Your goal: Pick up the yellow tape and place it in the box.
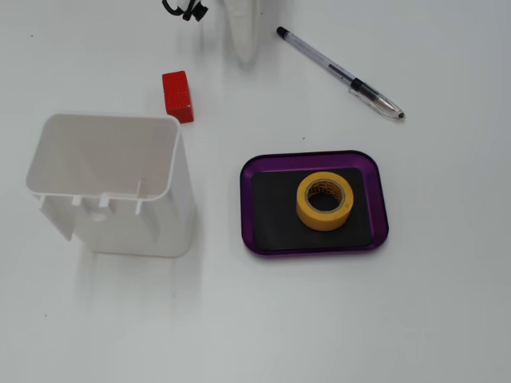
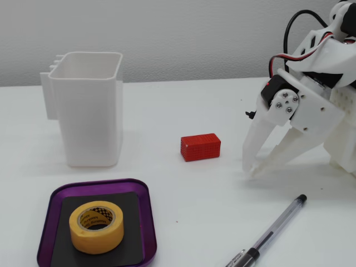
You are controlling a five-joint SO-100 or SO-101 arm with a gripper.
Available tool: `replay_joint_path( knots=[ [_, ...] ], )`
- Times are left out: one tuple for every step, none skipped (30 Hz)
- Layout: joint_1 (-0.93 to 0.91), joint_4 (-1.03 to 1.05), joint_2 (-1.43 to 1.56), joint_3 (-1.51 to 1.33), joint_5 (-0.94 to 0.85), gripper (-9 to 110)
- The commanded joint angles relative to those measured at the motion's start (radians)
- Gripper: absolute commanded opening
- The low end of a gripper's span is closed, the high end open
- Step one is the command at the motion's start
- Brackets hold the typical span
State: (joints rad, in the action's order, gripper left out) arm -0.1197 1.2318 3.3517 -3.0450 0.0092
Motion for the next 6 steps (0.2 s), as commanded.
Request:
replay_joint_path(
  knots=[
    [0.006, -0.014, 0.063, -0.006, 0.006, 0],
    [0.006, -0.014, 0.063, -0.006, 0.006, 0],
    [0.006, -0.014, 0.063, -0.006, 0.006, 0],
    [0.006, -0.014, 0.063, -0.006, 0.006, 0],
    [0.006, -0.014, 0.063, -0.006, 0.006, 0],
    [0.006, -0.014, 0.063, -0.006, 0.006, 0]
  ],
)
